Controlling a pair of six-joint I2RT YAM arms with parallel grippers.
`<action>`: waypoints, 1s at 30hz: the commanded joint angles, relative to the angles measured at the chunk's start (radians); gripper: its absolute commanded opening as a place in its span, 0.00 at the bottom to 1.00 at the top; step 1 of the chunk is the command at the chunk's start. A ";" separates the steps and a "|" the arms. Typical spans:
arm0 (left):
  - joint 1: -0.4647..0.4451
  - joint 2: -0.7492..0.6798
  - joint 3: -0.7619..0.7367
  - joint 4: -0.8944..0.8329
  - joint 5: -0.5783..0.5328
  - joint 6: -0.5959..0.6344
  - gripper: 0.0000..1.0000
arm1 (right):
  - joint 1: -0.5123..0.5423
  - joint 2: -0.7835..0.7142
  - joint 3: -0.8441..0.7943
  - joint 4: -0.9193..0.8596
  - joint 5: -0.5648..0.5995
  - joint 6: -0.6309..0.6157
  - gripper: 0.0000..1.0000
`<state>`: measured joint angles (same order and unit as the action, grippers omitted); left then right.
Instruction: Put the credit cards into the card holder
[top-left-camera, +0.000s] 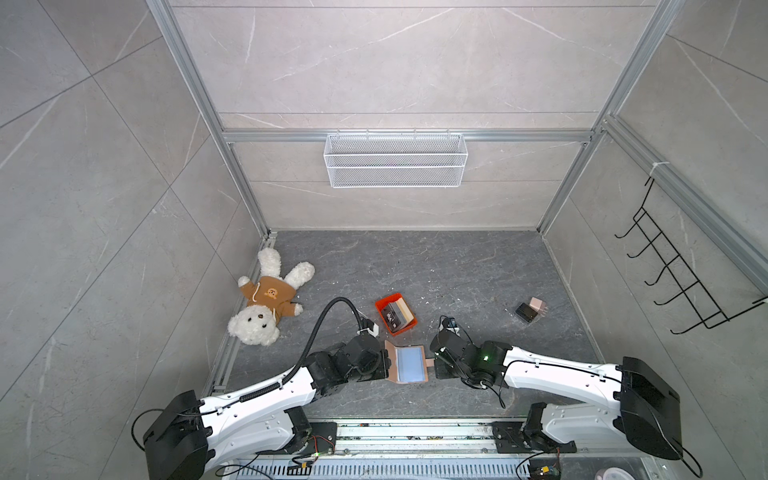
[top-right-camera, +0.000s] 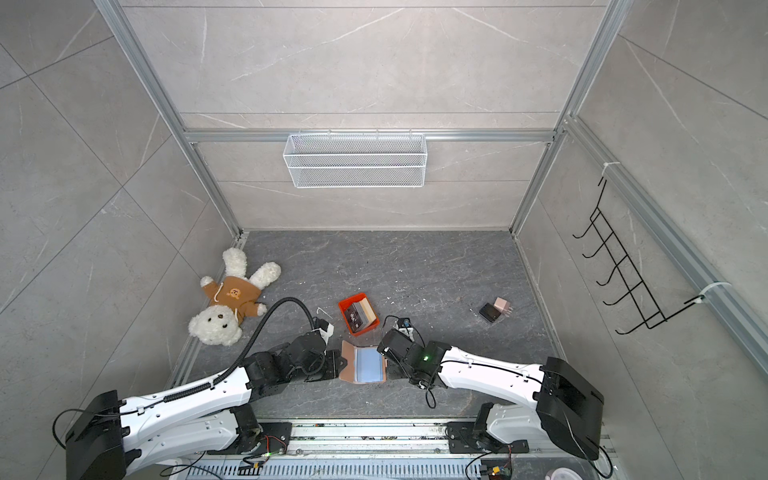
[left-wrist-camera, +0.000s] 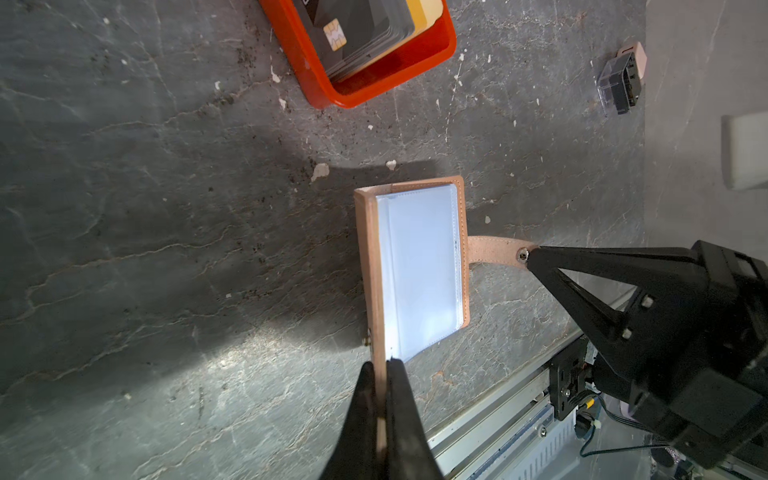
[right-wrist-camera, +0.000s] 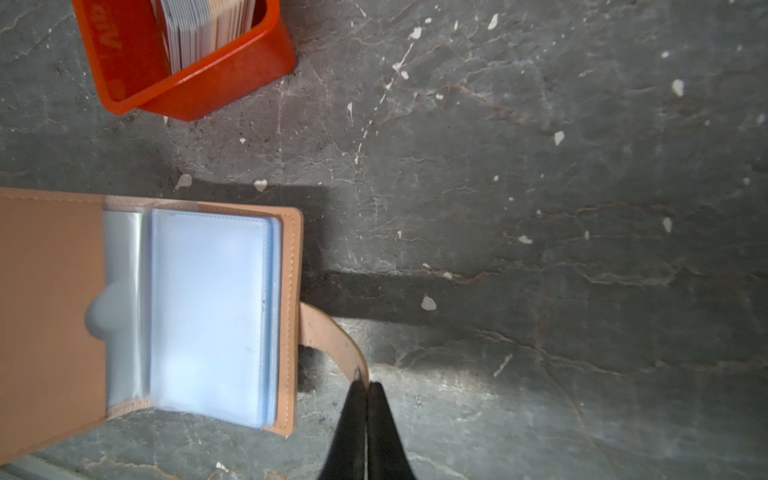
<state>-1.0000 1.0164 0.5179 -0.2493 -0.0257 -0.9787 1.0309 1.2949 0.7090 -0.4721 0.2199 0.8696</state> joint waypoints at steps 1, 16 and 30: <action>-0.019 -0.012 -0.016 0.029 -0.031 -0.030 0.00 | 0.007 0.019 -0.025 0.036 0.004 0.029 0.07; -0.049 -0.015 -0.046 0.062 -0.080 -0.071 0.00 | 0.032 -0.068 -0.026 0.145 -0.031 -0.034 0.22; -0.056 0.025 -0.030 0.074 -0.086 -0.059 0.00 | 0.068 0.141 0.094 0.165 -0.056 -0.008 0.17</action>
<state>-1.0515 1.0332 0.4706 -0.1997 -0.0826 -1.0378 1.0946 1.3979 0.7849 -0.2874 0.1596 0.8387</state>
